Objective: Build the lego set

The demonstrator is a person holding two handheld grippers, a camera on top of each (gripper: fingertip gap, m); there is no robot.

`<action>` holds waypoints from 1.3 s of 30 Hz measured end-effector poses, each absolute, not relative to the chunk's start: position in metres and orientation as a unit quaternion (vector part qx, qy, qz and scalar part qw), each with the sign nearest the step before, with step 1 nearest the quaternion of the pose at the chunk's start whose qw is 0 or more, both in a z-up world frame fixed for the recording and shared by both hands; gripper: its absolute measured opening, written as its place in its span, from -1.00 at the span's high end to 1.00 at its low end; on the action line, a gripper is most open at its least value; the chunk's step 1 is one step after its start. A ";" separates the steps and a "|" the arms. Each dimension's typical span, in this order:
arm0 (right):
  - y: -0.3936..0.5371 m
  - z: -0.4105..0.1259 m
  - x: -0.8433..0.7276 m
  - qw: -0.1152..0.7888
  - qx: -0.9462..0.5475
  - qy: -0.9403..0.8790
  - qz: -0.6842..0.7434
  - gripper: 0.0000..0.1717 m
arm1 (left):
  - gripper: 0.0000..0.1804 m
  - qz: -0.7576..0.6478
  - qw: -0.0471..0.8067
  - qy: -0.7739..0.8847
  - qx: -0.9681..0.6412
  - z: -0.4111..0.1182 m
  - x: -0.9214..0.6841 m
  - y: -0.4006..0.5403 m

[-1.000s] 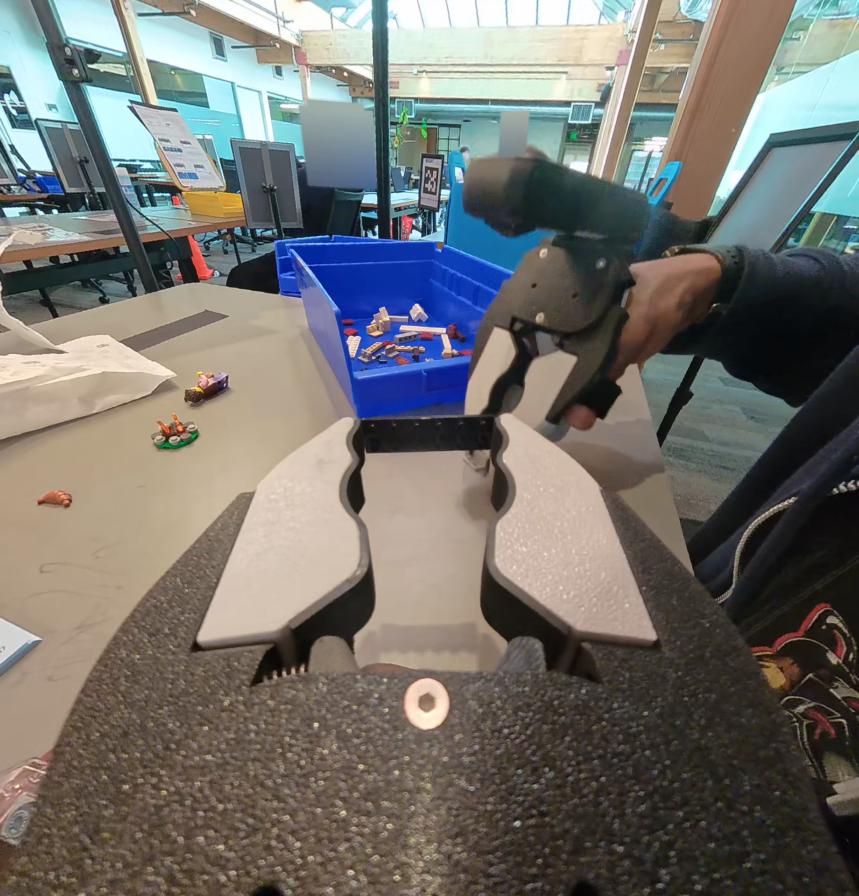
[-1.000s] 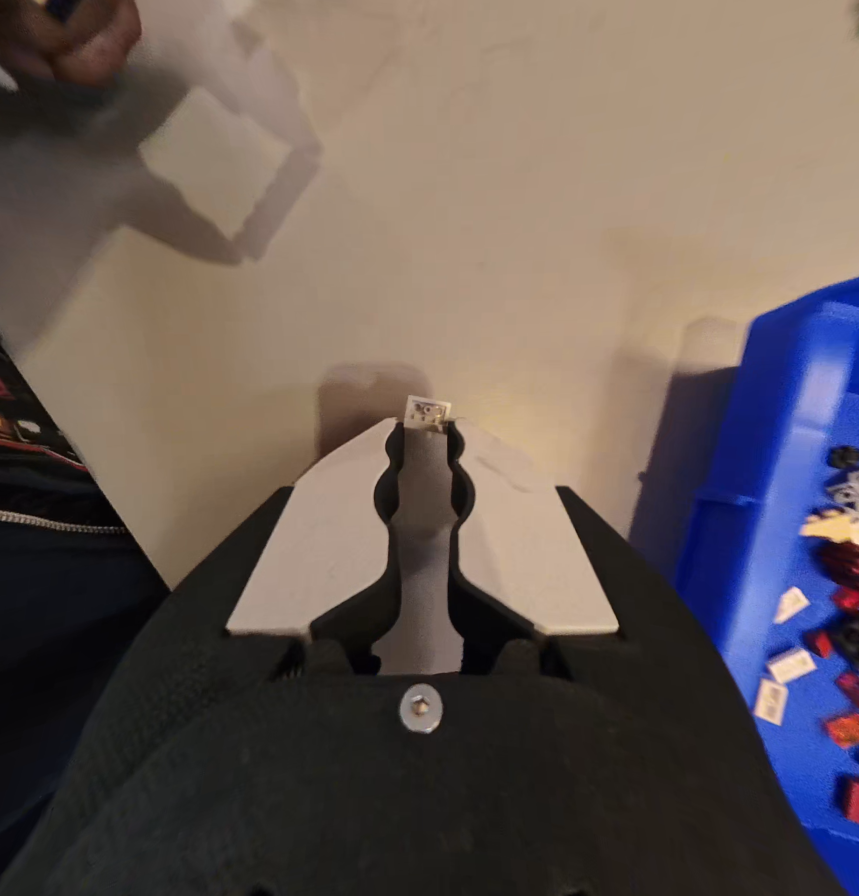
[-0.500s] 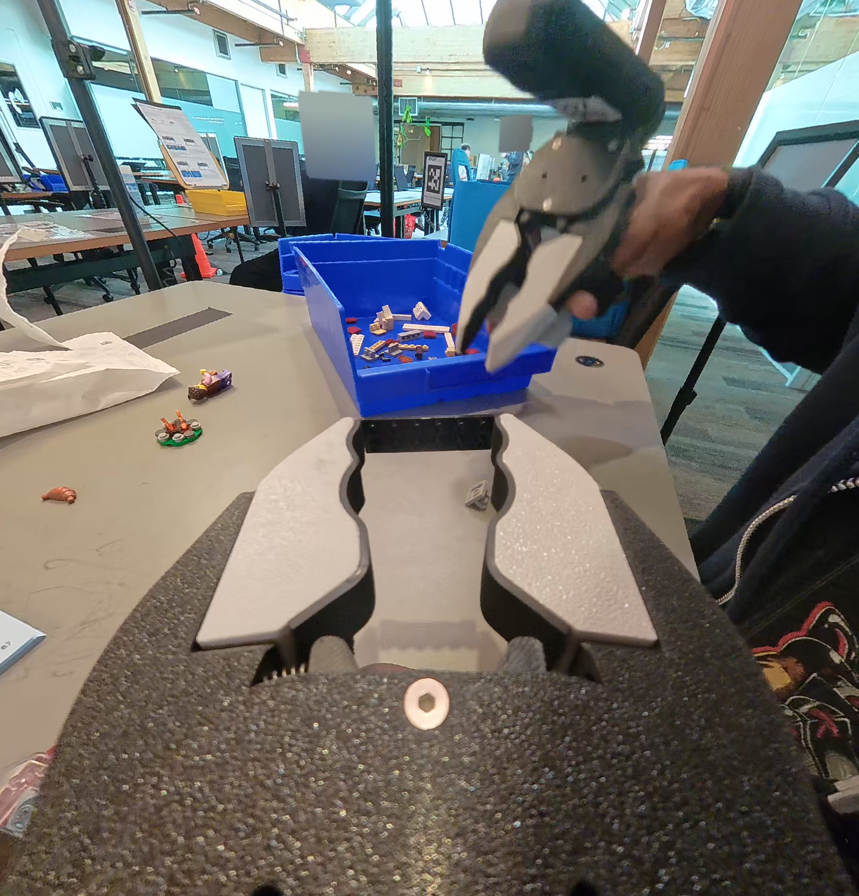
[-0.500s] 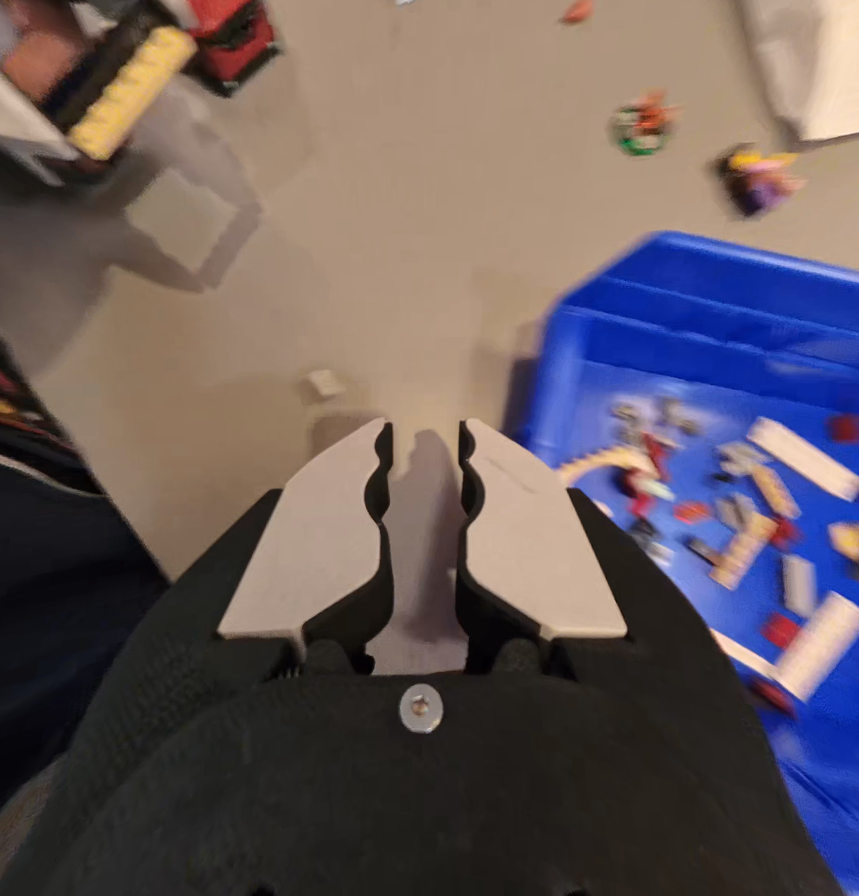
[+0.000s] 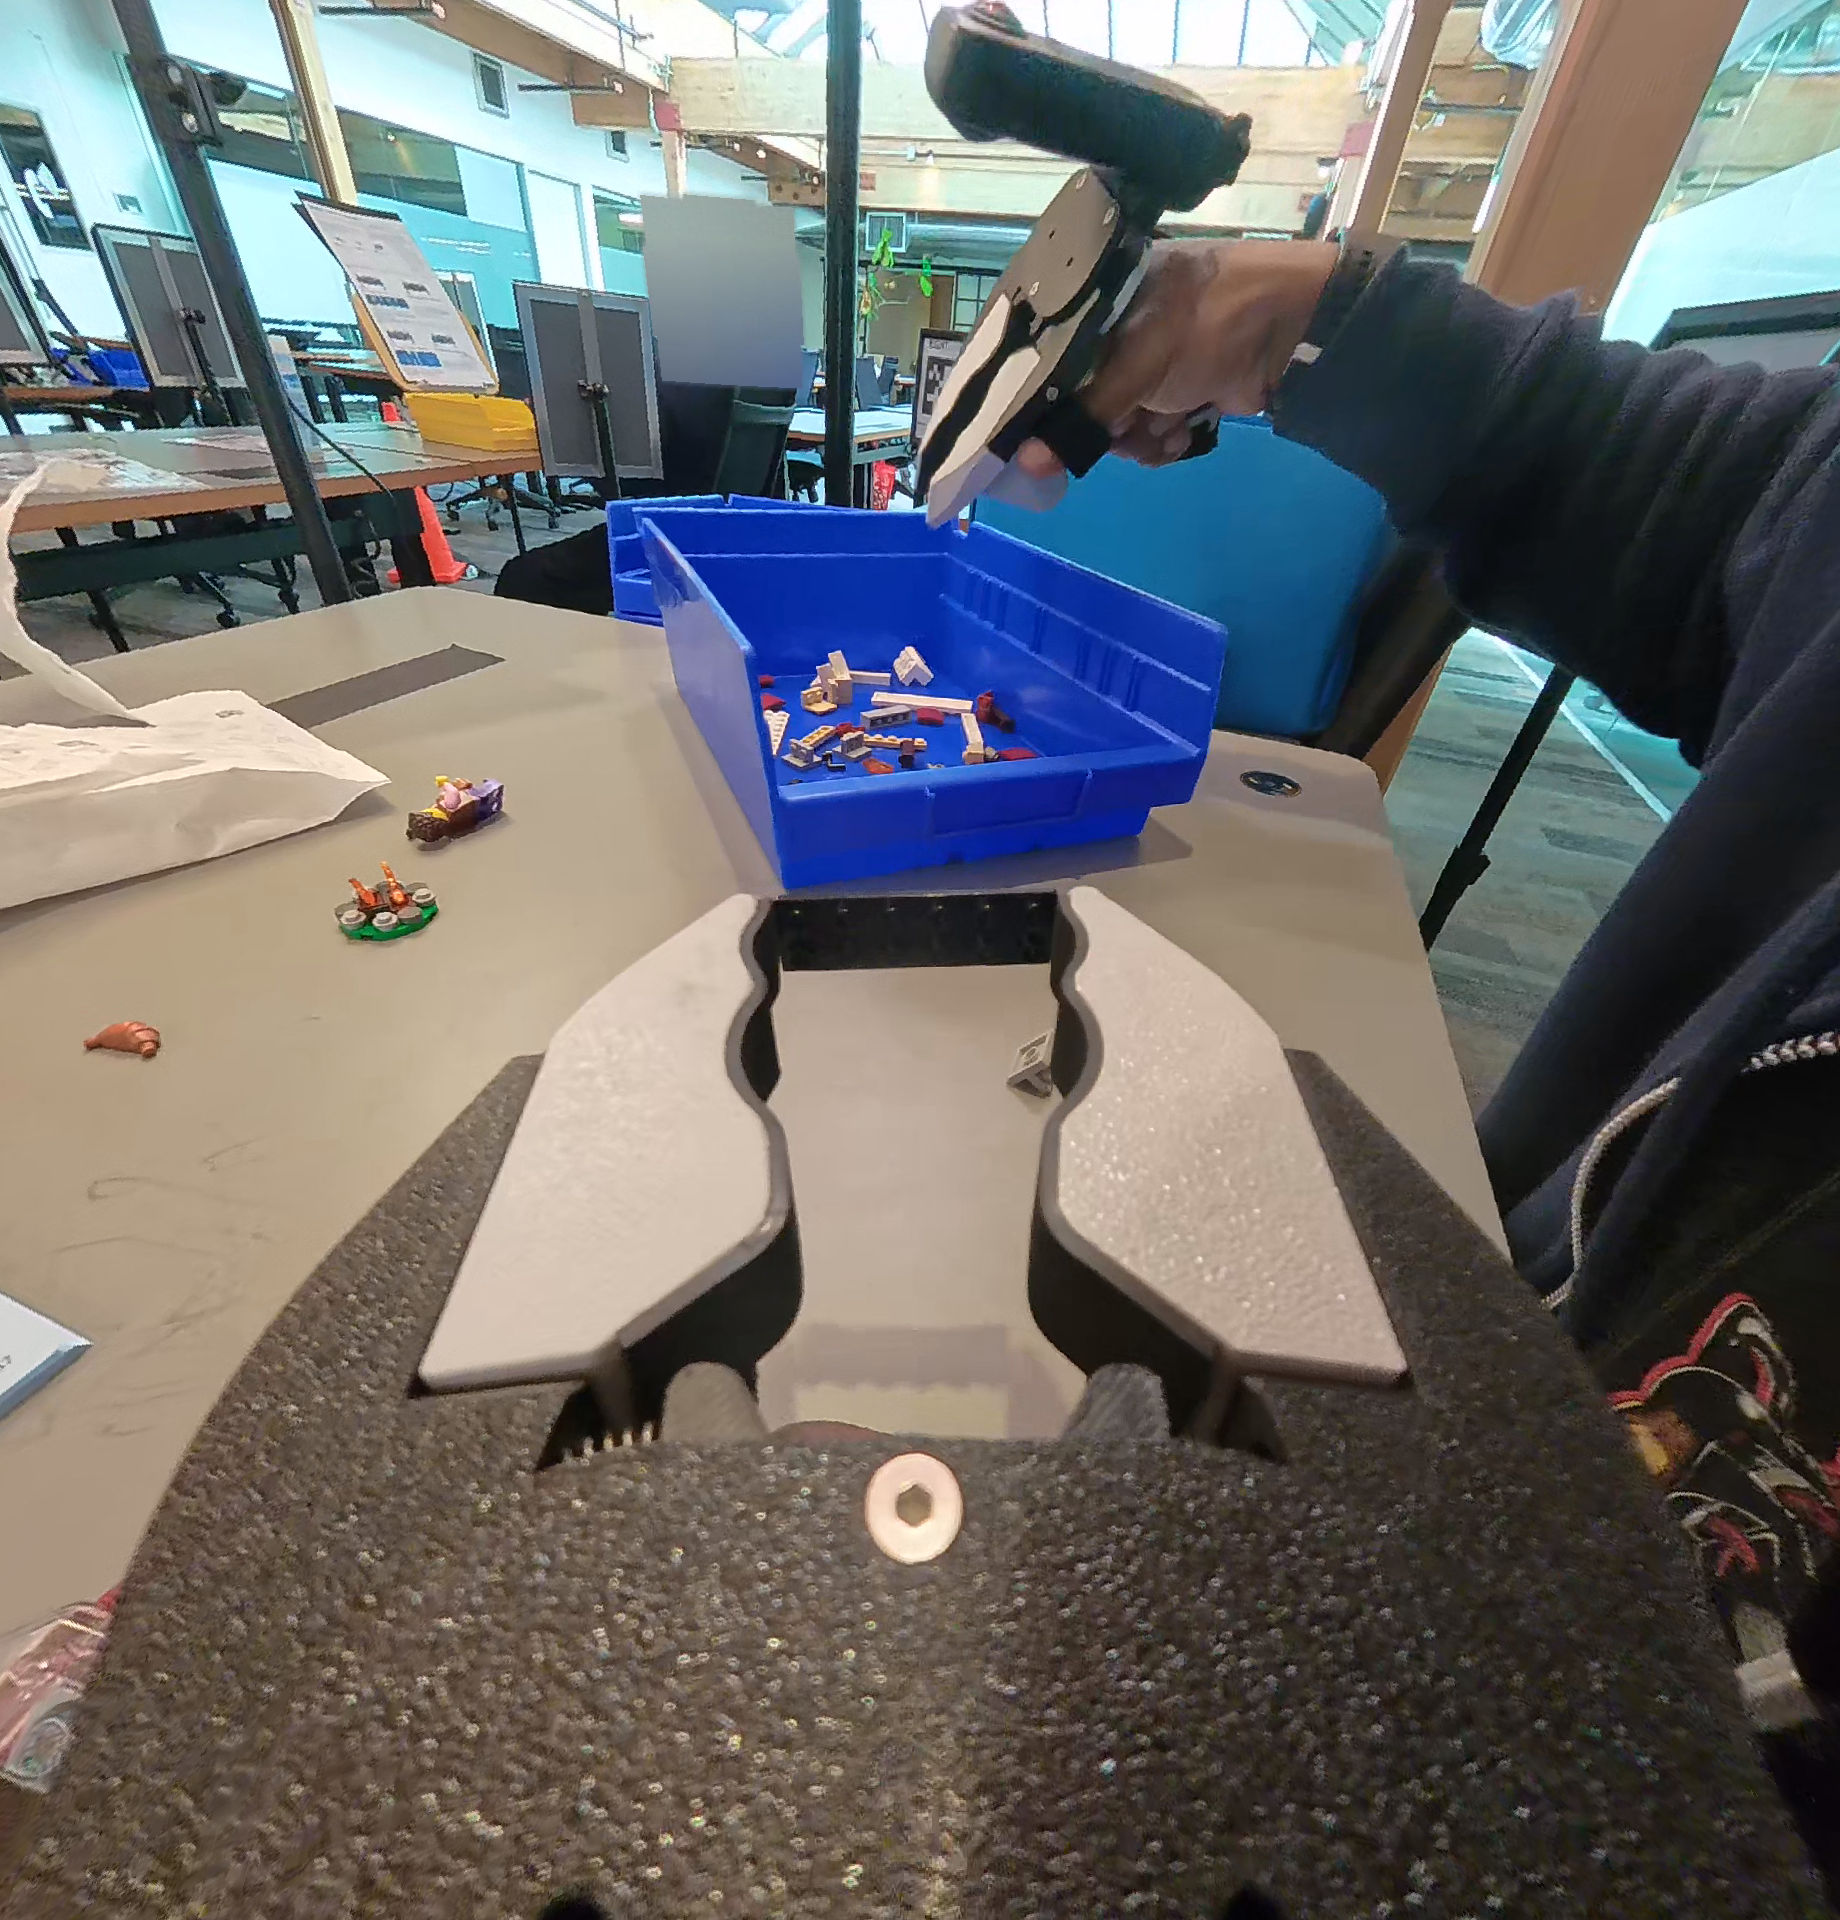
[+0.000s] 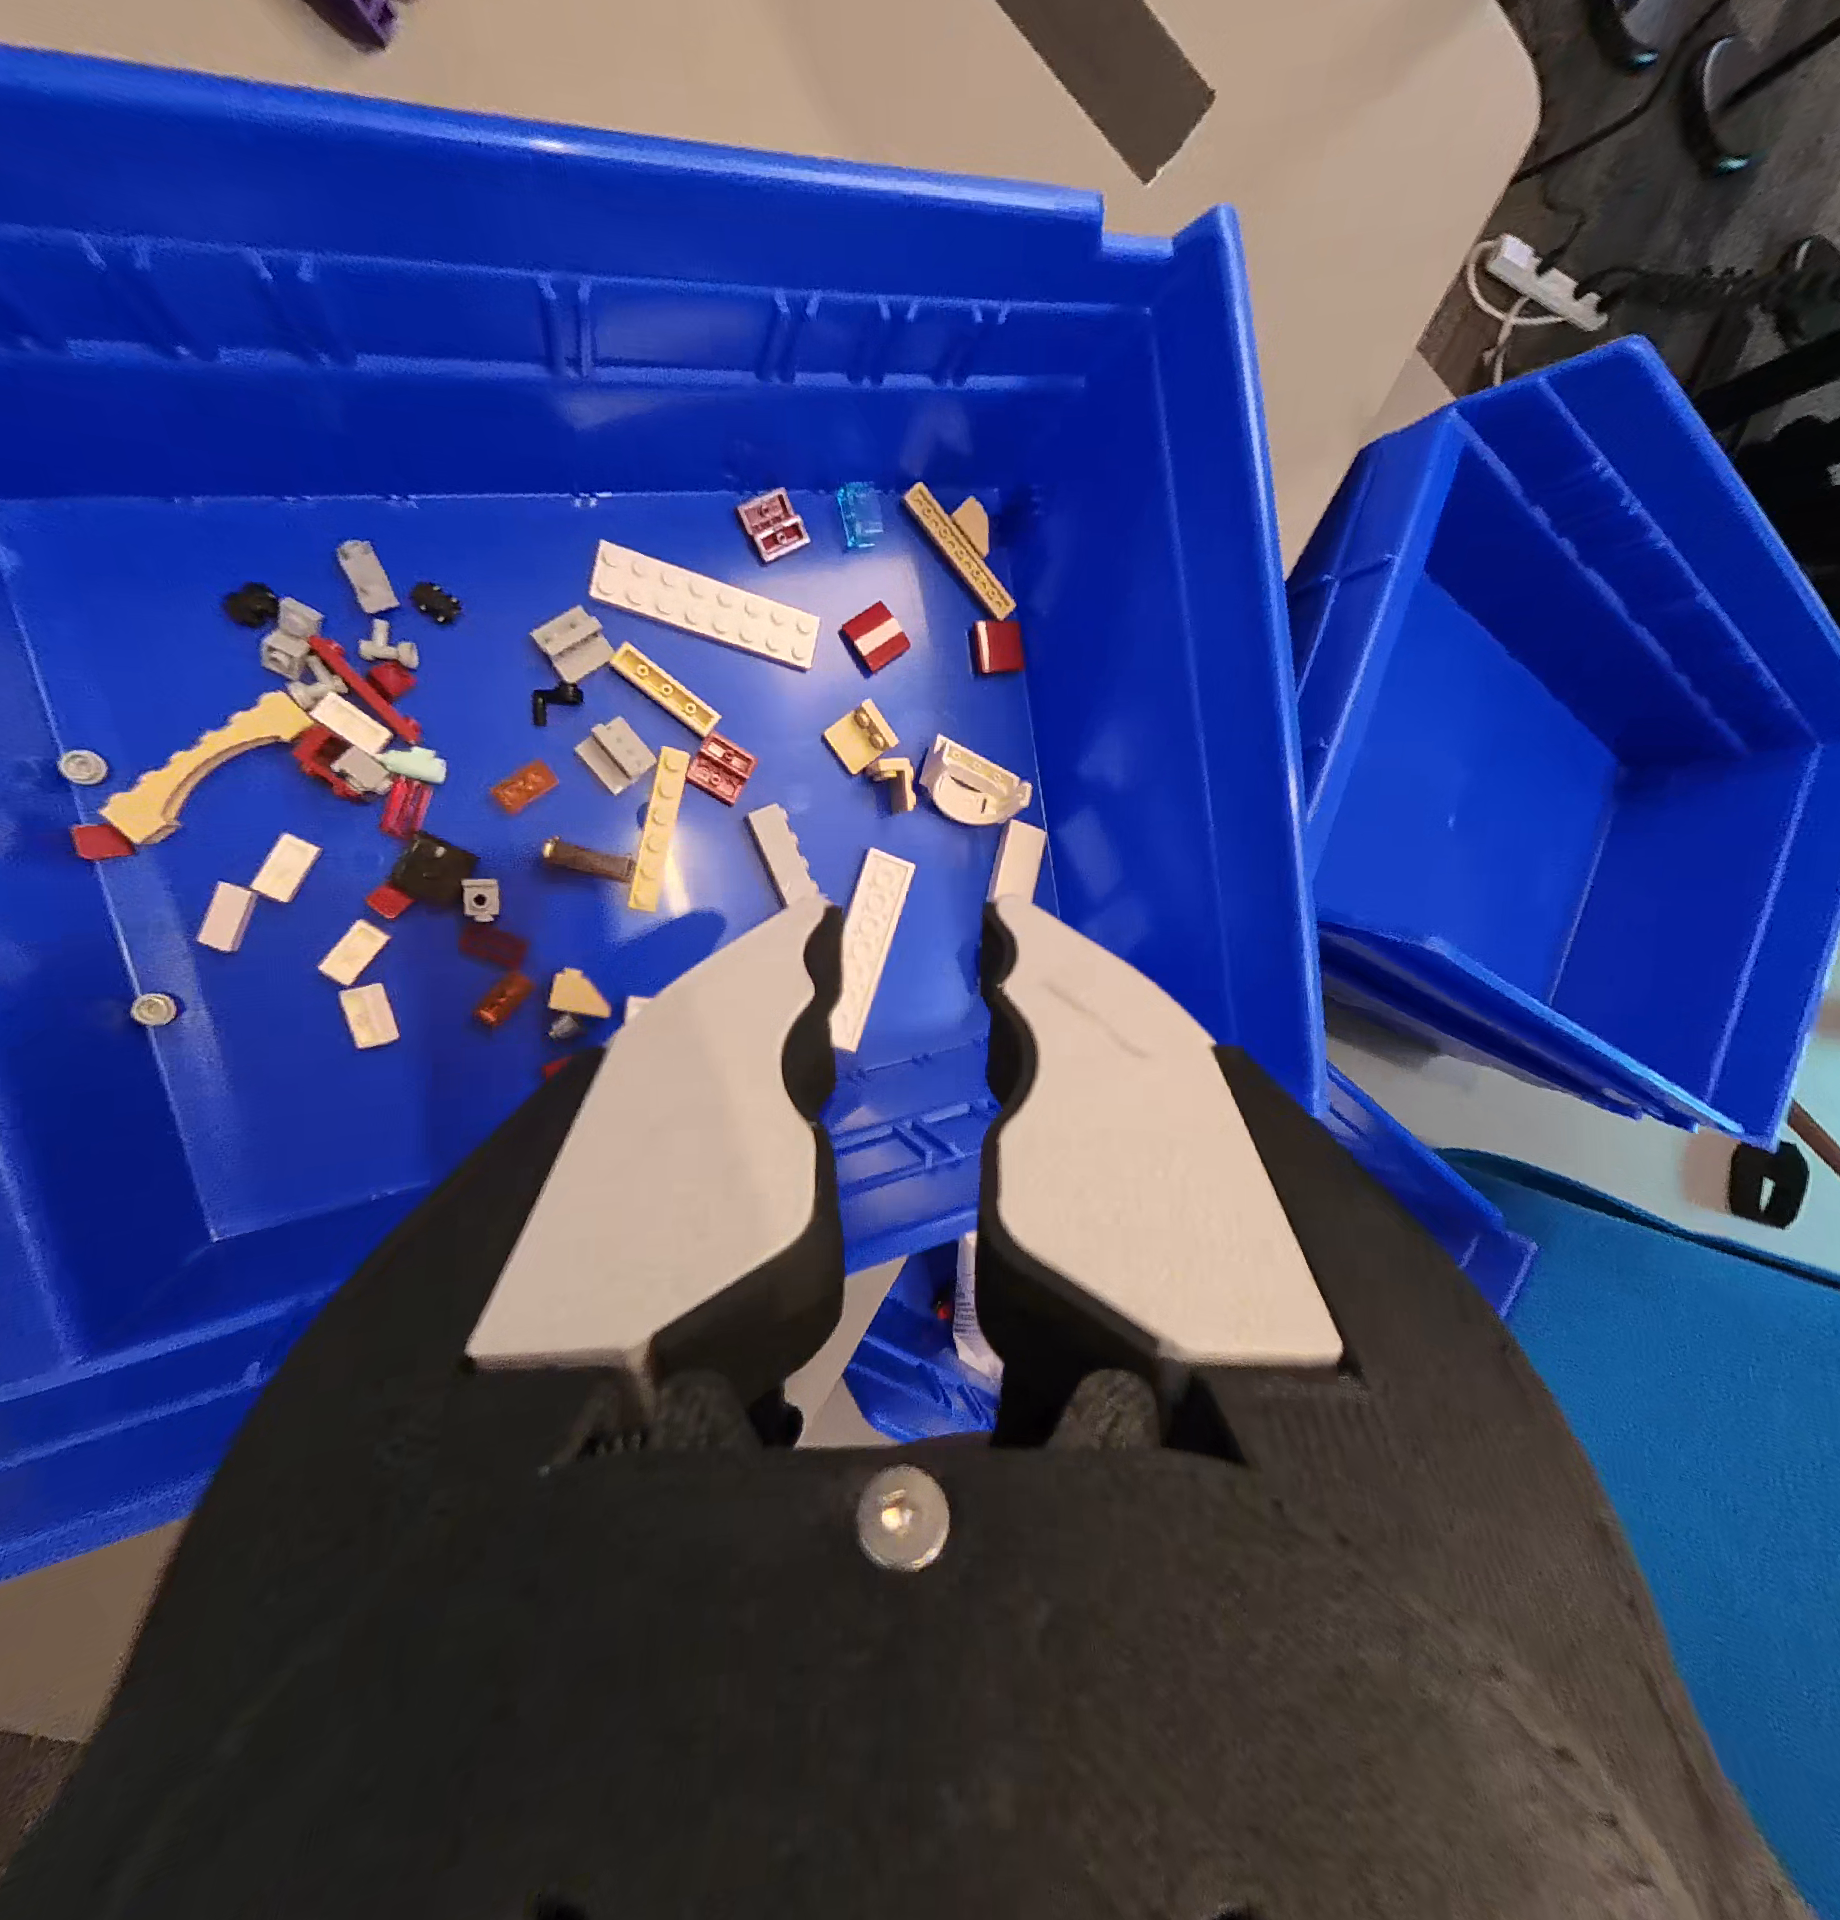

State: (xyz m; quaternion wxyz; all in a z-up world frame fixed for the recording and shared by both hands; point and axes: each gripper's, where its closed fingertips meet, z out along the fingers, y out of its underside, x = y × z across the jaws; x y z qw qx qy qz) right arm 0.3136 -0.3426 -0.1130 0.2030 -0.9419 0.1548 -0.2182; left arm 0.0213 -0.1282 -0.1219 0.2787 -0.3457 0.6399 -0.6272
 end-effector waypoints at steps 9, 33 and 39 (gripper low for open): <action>-0.328 -0.142 0.313 0.164 -0.966 0.104 -0.169 0.72 | 0.44 -0.633 0.264 0.640 -0.346 -0.124 0.024 -0.132; -0.283 -0.223 0.285 0.055 -0.990 -0.121 -0.042 0.85 | 0.45 -0.639 0.259 0.636 -0.347 -0.123 0.026 -0.131; -0.283 -0.218 0.282 0.057 -0.990 -0.119 -0.053 0.94 | 0.44 -0.635 0.260 0.639 -0.347 -0.124 0.024 -0.132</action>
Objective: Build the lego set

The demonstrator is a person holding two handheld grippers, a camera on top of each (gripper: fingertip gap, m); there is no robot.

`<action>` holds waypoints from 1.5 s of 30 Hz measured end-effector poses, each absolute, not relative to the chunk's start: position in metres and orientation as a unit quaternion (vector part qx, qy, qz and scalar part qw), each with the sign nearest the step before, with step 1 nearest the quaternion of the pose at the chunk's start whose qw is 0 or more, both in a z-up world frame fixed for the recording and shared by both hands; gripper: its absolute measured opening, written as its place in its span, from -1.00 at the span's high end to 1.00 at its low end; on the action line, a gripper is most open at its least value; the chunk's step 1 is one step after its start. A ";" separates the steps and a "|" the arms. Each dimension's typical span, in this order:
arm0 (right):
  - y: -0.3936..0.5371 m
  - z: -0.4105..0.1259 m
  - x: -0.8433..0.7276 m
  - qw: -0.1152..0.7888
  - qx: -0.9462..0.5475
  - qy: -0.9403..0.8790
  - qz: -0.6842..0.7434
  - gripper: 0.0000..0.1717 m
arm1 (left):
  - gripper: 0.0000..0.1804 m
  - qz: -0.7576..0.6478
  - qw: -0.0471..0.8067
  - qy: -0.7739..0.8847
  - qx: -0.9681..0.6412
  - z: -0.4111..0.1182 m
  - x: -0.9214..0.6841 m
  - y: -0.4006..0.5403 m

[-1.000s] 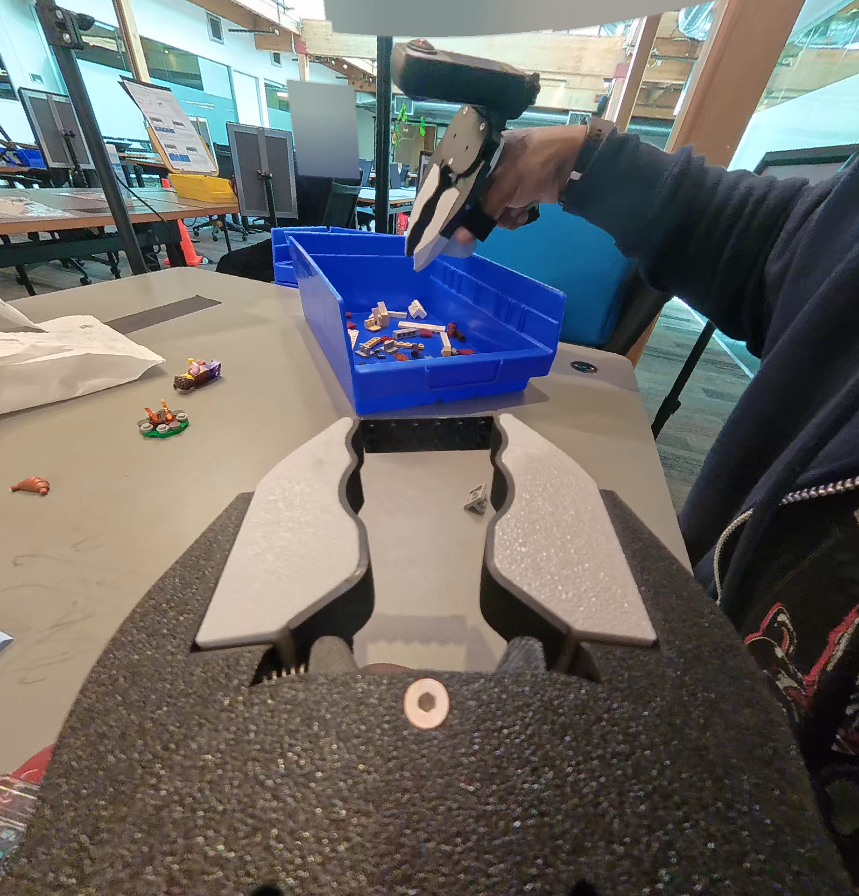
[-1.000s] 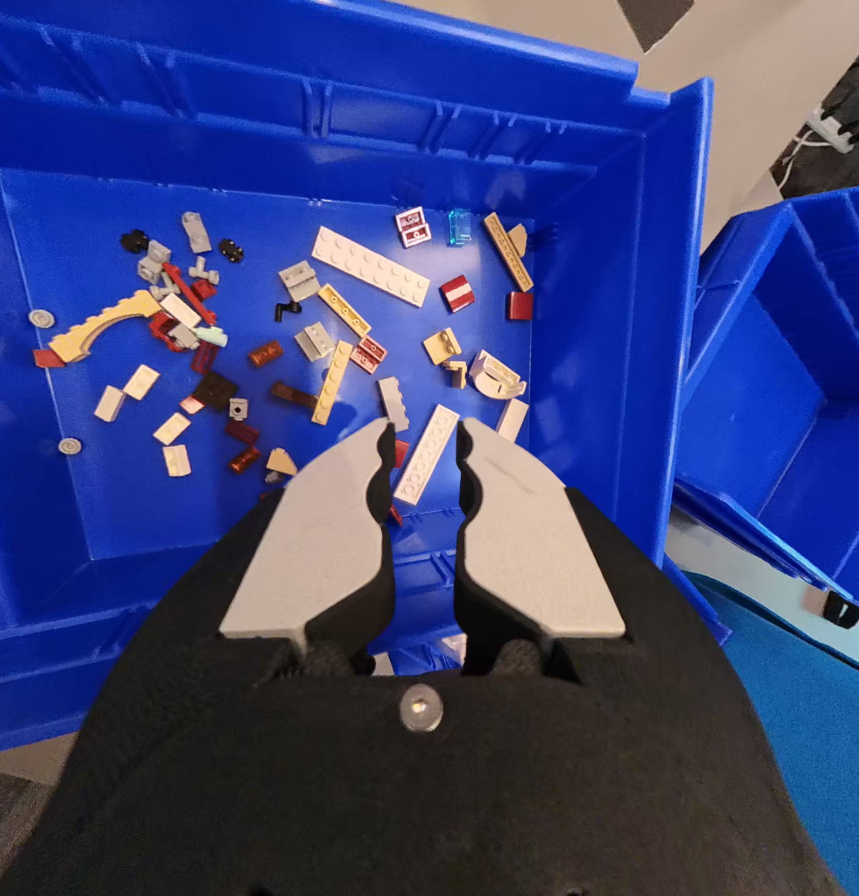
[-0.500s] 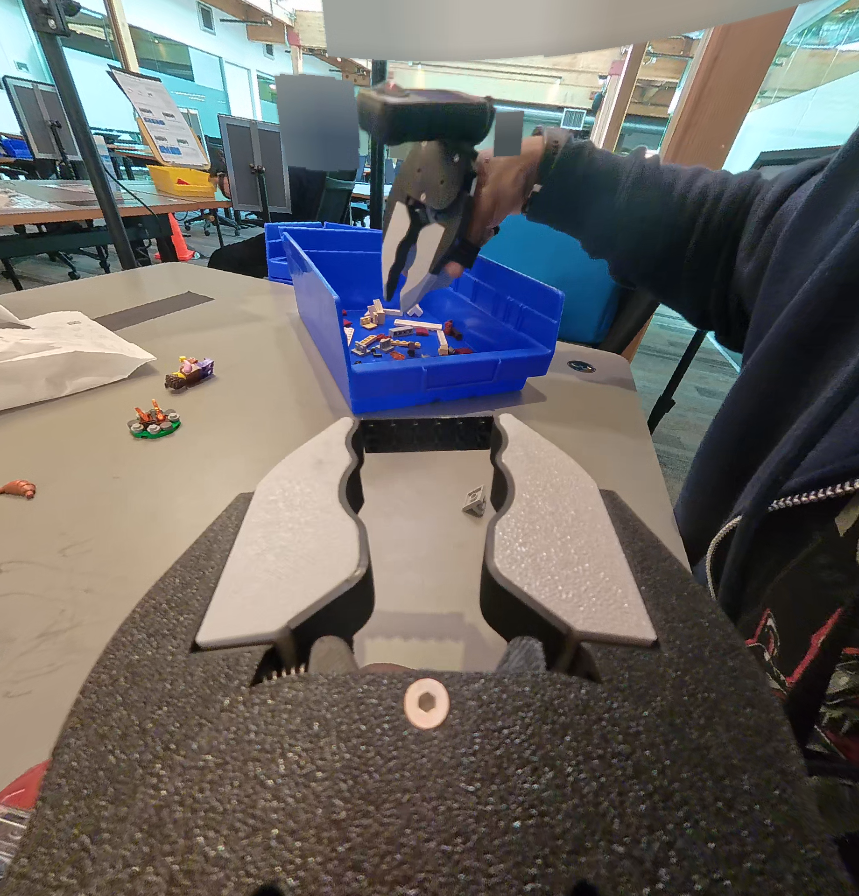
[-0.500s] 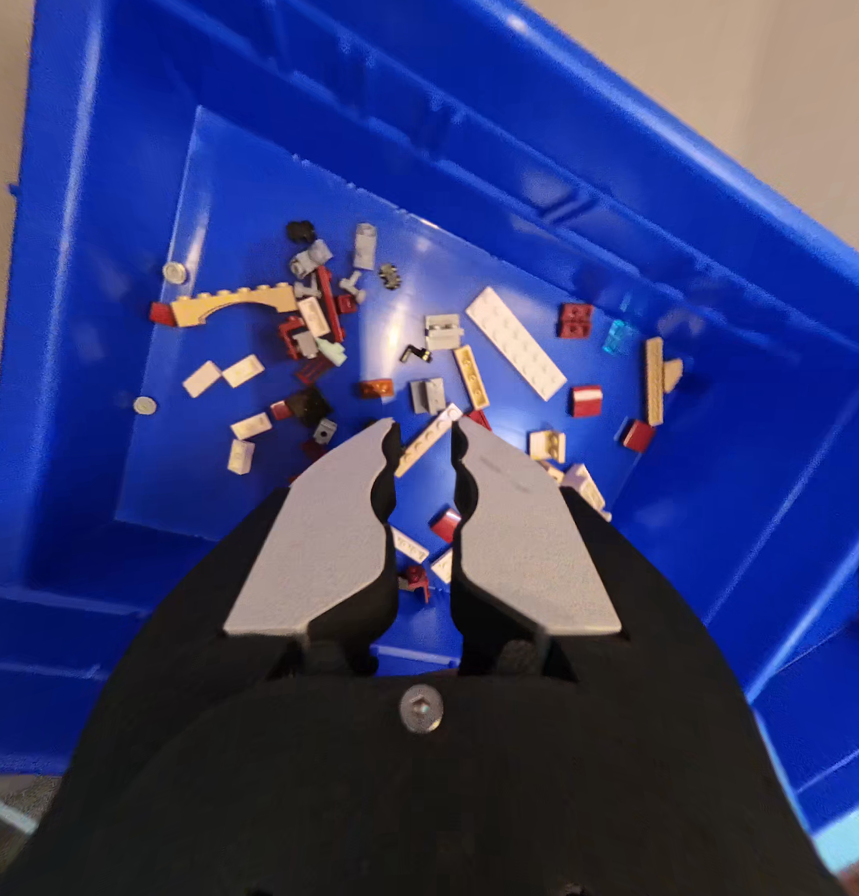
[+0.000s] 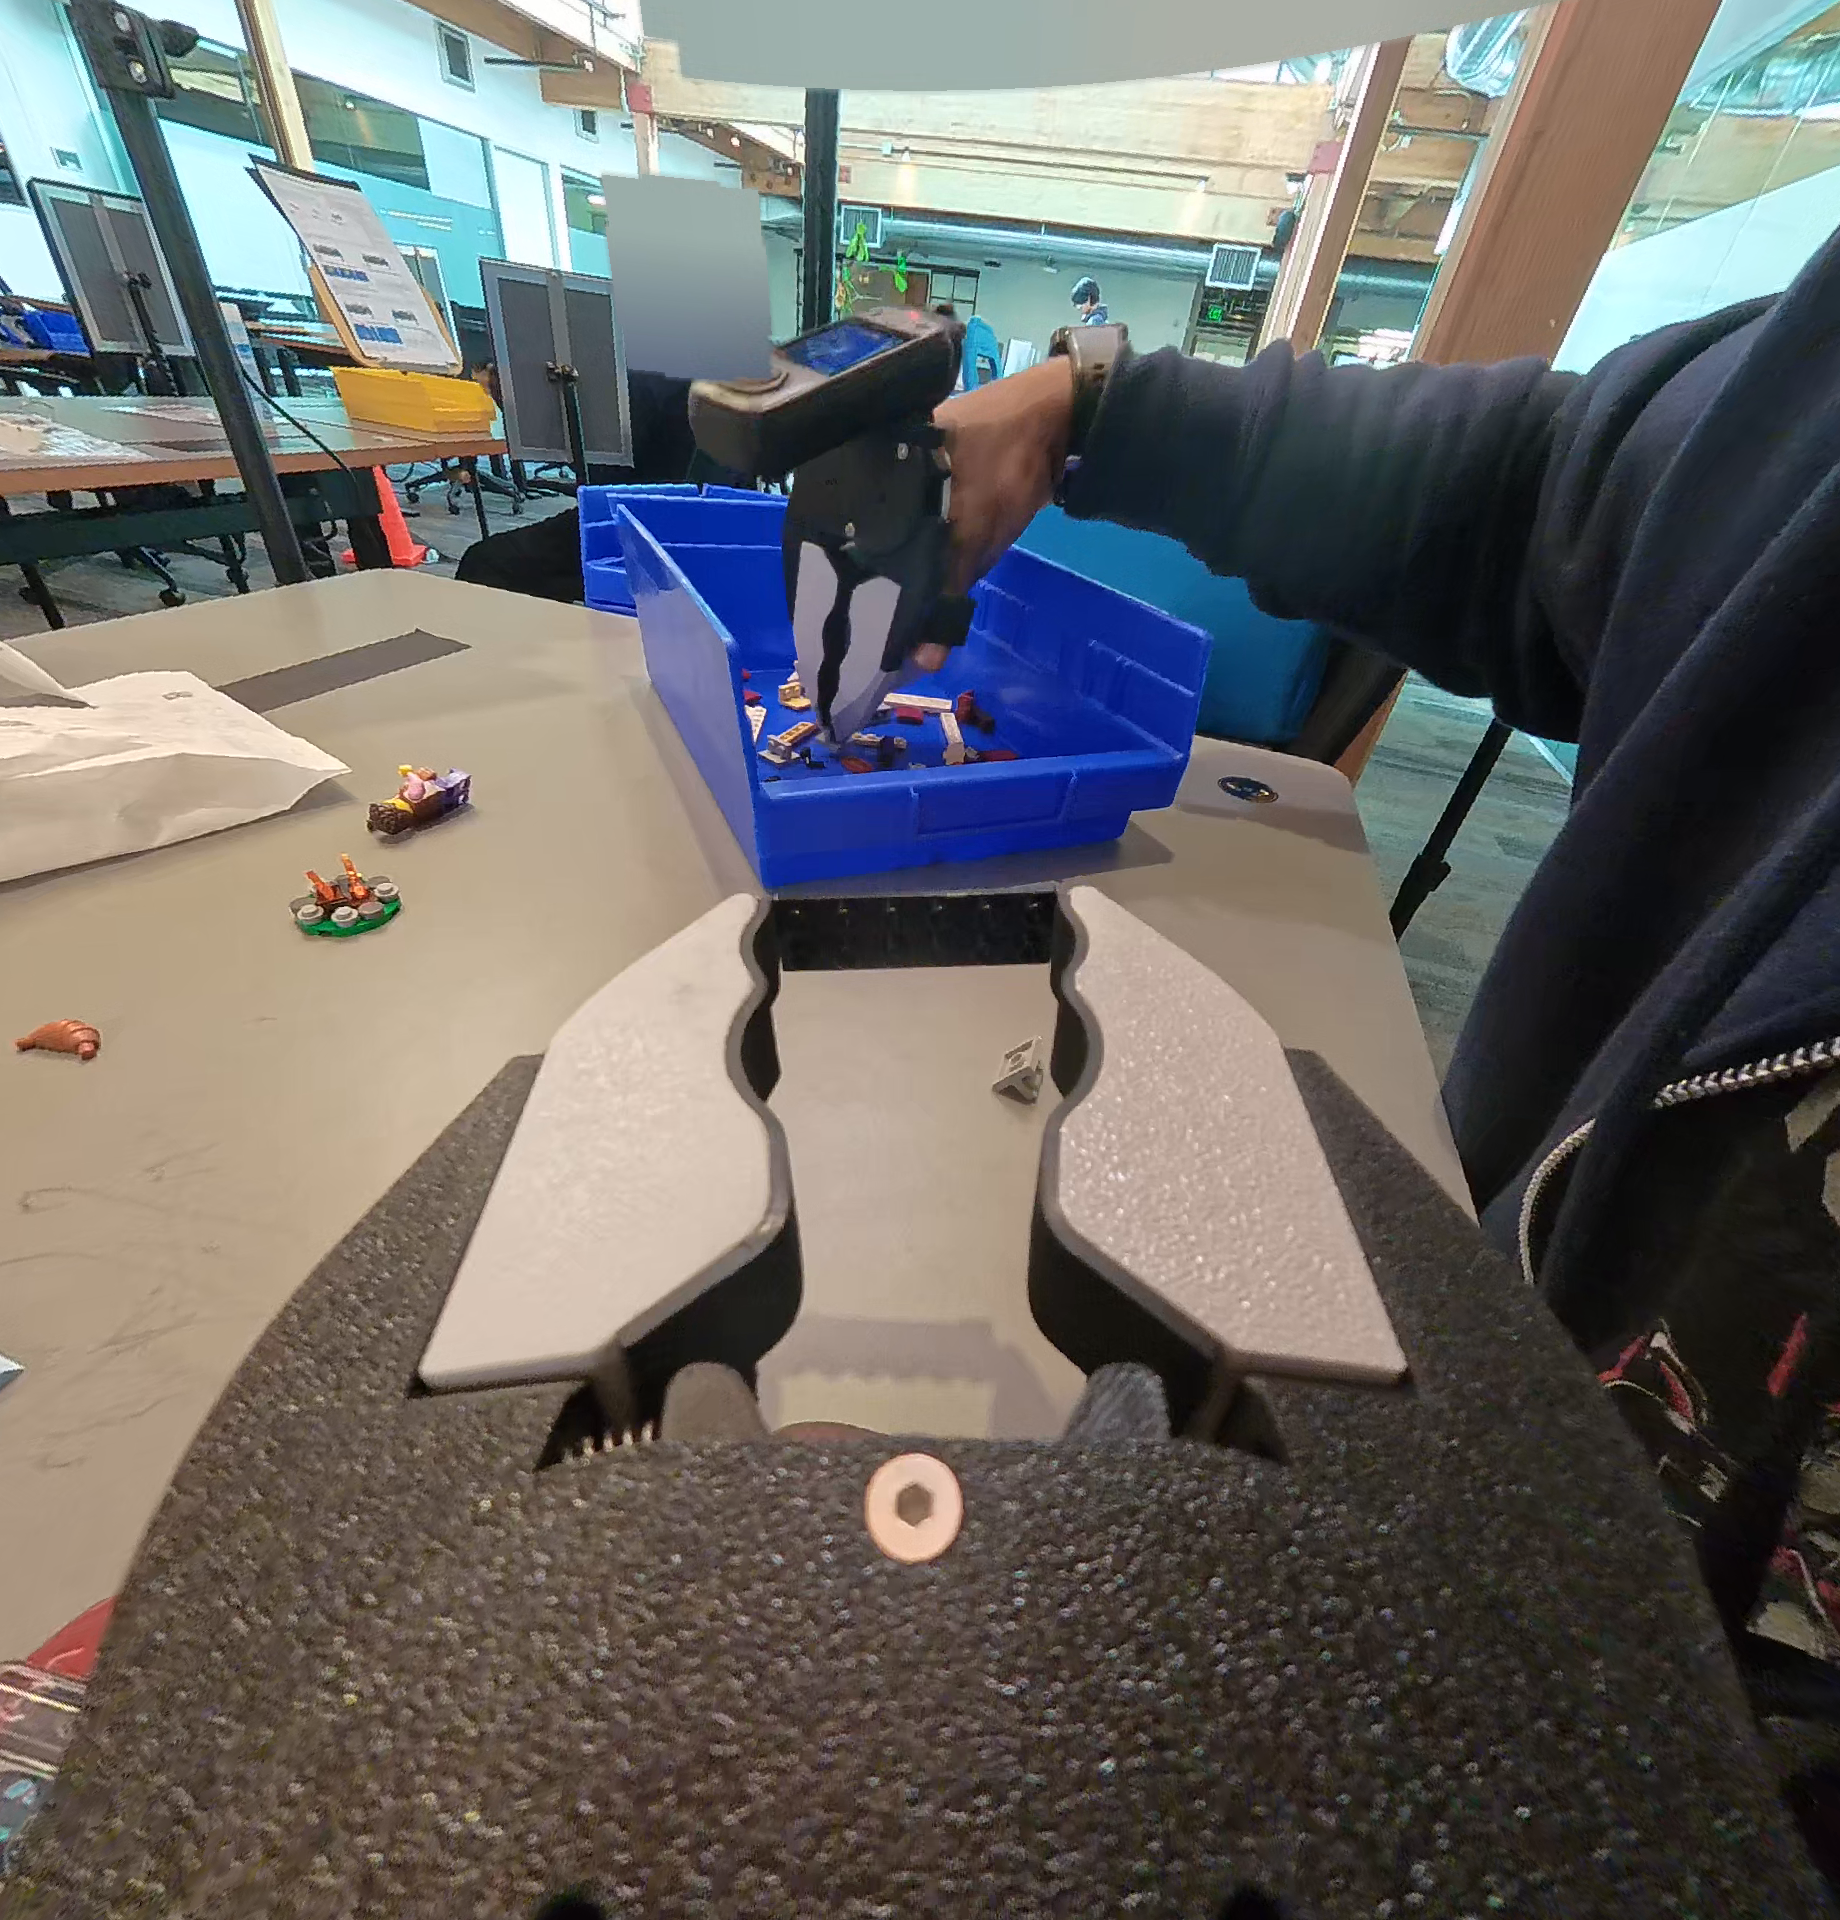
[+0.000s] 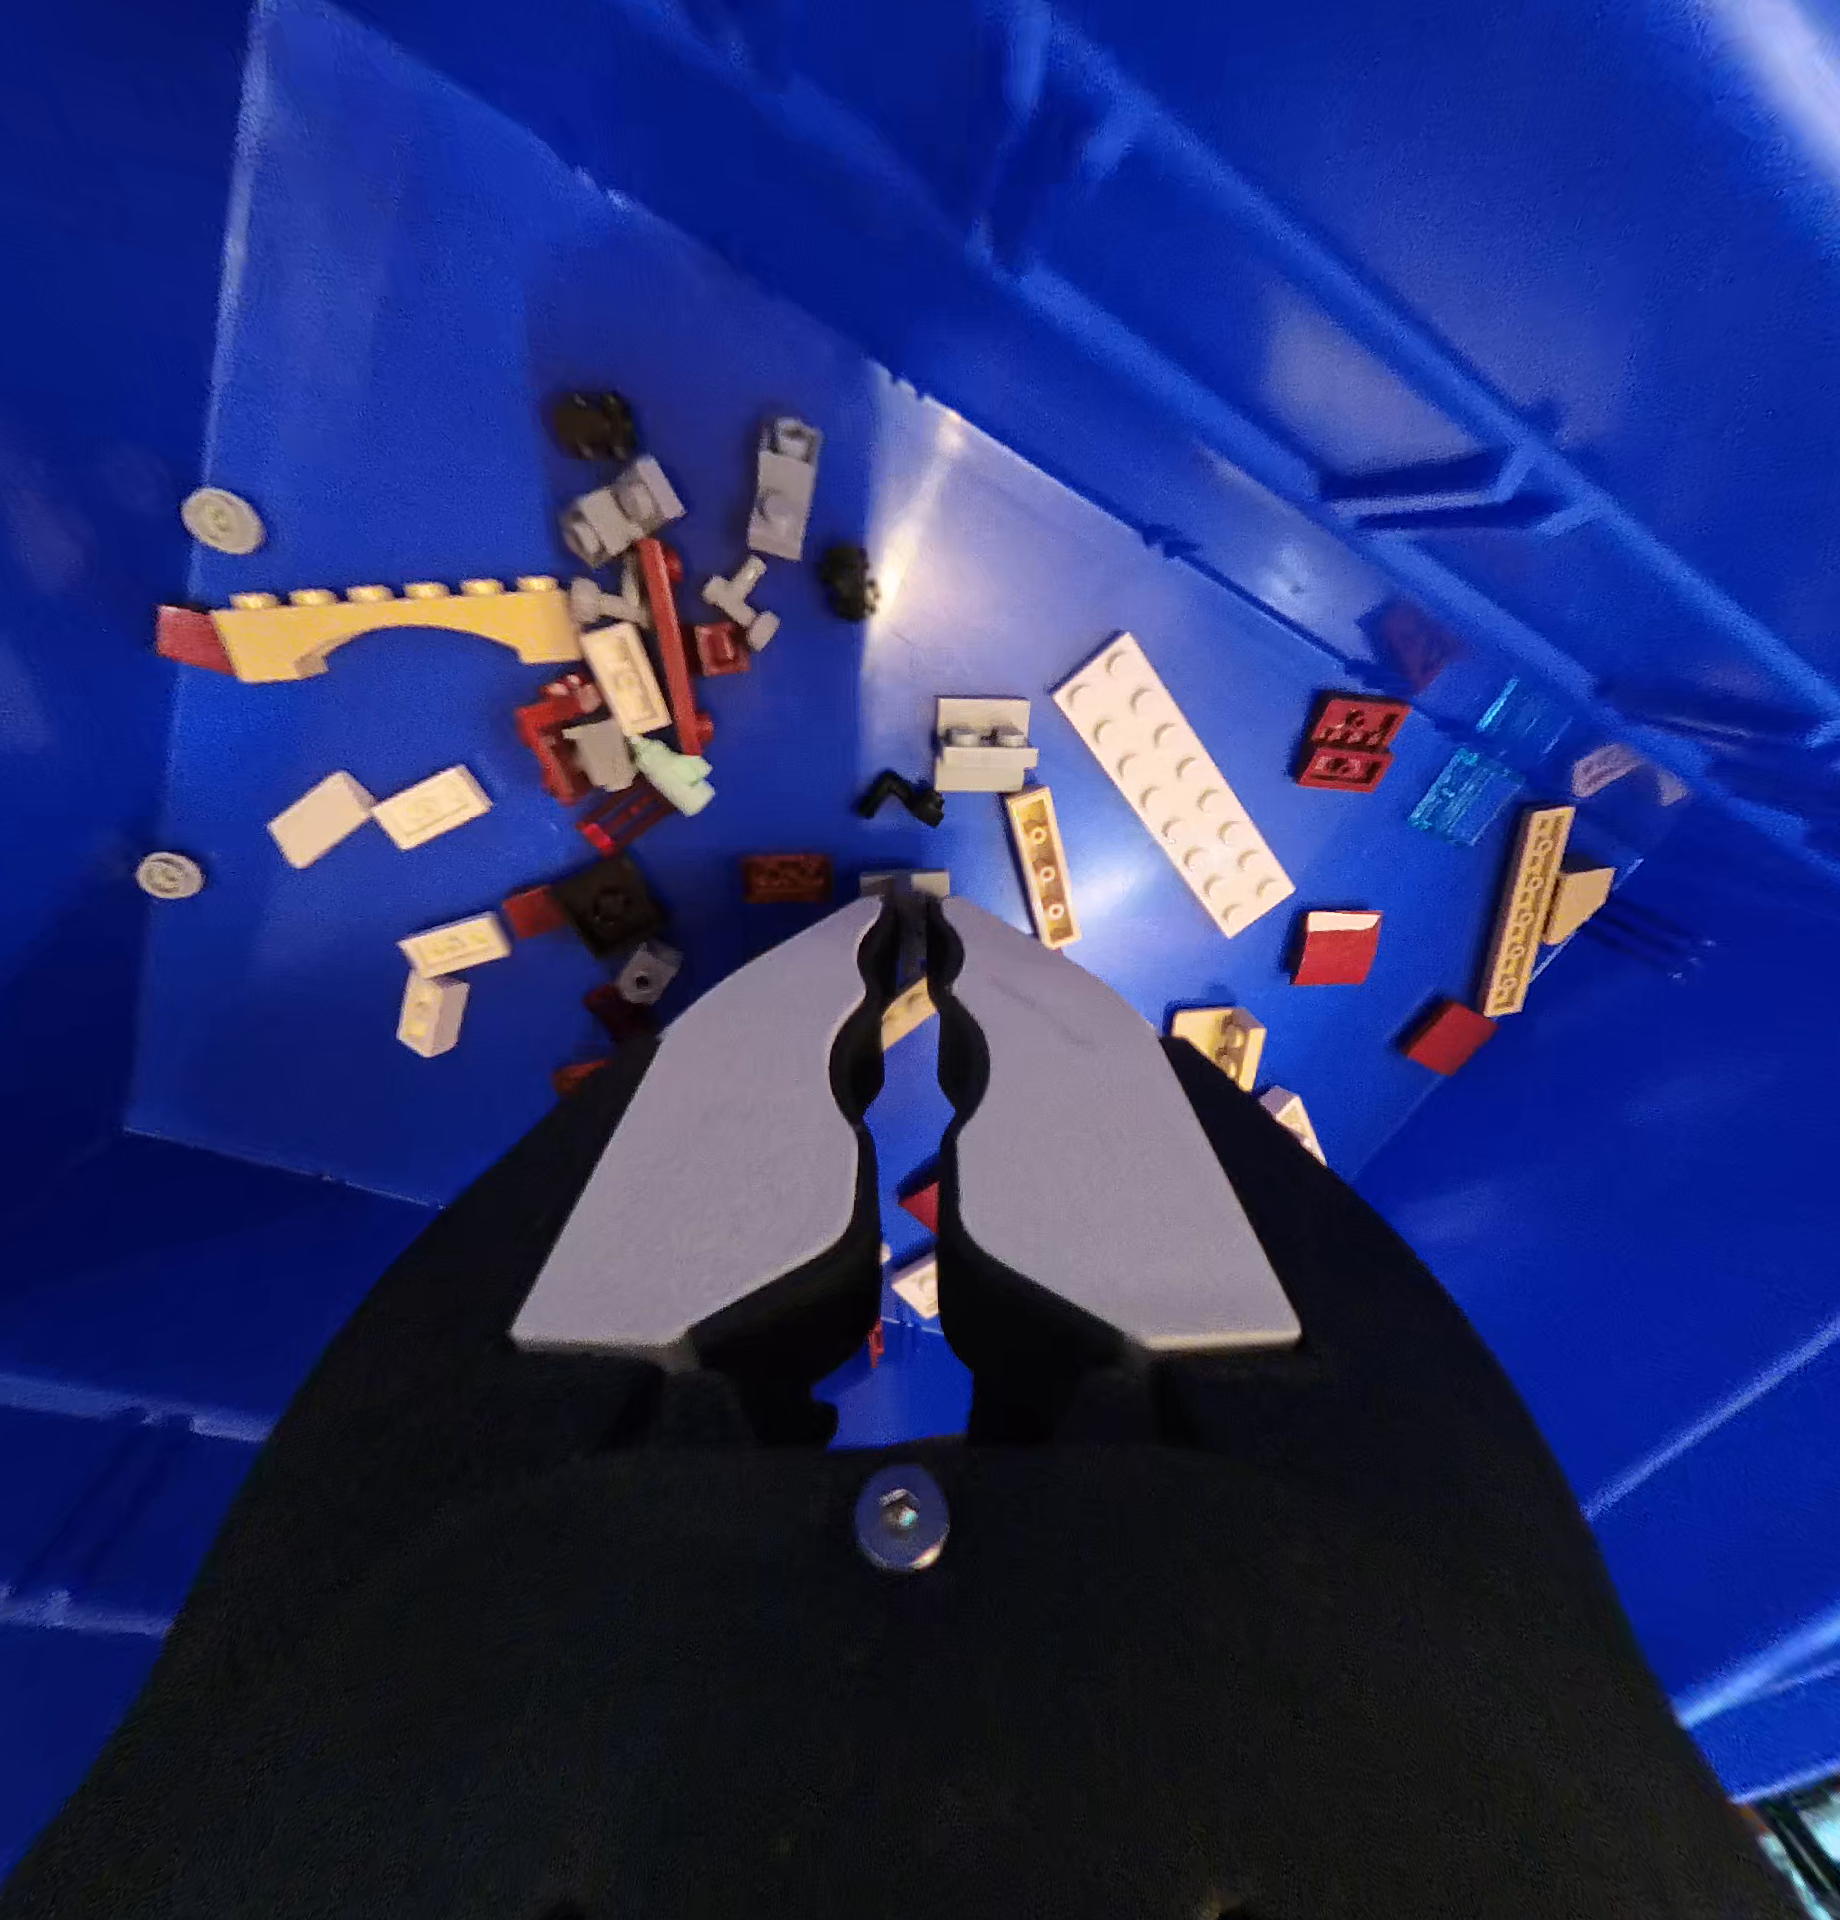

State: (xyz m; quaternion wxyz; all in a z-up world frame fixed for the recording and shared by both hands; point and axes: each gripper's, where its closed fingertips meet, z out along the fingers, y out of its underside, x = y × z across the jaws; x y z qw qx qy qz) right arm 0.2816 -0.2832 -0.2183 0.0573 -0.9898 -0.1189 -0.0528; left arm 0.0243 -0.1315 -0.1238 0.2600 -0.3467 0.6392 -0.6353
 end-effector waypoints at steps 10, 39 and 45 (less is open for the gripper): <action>-0.219 -0.130 0.117 0.294 -0.934 -0.198 -0.031 0.95 | 0.44 -0.633 0.262 0.635 -0.357 -0.123 0.025 -0.128; -0.243 -0.161 0.241 0.186 -0.950 -0.185 -0.167 0.78 | 0.45 -0.629 0.273 0.638 -0.351 -0.121 0.022 -0.128; -0.246 -0.205 0.278 0.148 -0.975 -0.133 -0.099 0.70 | 0.45 -0.628 0.275 0.632 -0.361 -0.122 0.026 -0.122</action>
